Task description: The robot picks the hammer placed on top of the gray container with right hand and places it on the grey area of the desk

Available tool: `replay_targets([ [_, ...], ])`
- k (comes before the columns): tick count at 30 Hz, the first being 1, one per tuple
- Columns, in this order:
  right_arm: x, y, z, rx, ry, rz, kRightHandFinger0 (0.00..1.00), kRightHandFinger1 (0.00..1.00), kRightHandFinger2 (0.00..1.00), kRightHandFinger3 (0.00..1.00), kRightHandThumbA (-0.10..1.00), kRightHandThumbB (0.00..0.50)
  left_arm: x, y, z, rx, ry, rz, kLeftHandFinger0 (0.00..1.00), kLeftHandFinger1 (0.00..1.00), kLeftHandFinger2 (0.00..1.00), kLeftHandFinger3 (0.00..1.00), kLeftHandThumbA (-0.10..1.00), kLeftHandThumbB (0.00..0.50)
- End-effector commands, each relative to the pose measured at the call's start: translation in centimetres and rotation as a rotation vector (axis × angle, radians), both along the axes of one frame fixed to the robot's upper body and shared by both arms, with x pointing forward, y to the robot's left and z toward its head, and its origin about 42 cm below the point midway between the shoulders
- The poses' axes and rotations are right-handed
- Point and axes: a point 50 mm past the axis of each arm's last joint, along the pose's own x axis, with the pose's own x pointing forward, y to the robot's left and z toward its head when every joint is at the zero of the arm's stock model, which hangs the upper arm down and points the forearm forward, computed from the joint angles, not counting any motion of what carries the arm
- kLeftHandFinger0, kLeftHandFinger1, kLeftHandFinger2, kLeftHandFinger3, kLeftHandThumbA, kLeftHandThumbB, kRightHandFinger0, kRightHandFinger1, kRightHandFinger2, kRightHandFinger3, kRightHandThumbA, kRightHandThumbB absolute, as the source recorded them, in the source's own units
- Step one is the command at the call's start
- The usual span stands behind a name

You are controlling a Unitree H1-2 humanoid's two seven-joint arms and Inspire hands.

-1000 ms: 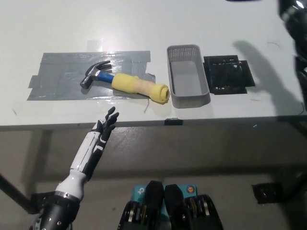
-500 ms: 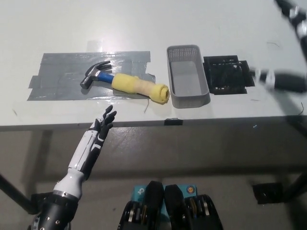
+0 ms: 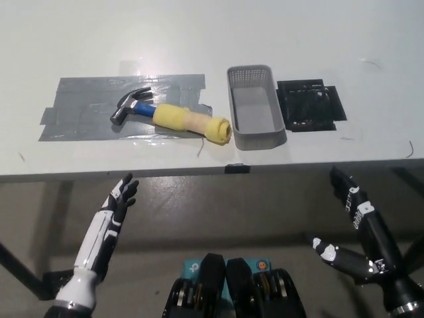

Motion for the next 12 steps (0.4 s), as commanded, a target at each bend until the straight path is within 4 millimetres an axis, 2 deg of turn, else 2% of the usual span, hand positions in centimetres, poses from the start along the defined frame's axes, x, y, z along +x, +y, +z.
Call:
replay_targets([
  [1,0.0,-0.2,-0.2,-0.017,-0.067,0.001,1.00,1.00,1.00,1.00,0.73,0.279,-0.5,-0.1,1.2,-0.011,-0.071,0.007,1.00,1.00,1.00,1.00,1.00,0.129],
  [3,-0.1,-0.2,-0.8,-0.017,-0.052,0.000,1.00,1.00,1.00,1.00,0.76,0.292,-0.8,0.1,1.0,-0.004,-0.063,0.013,1.00,1.00,1.00,1.00,1.00,0.121],
  [7,-0.2,0.1,-1.6,-0.018,-0.041,0.003,1.00,1.00,1.00,1.00,0.76,0.280,-1.4,0.5,0.6,-0.006,-0.043,0.025,1.00,1.00,1.00,1.00,1.00,0.095],
  [12,-0.5,0.2,-1.9,-0.029,-0.023,0.004,1.00,1.00,1.00,1.00,0.77,0.282,-1.8,0.8,0.3,-0.003,-0.034,0.027,1.00,1.00,1.00,1.00,1.00,0.102],
])
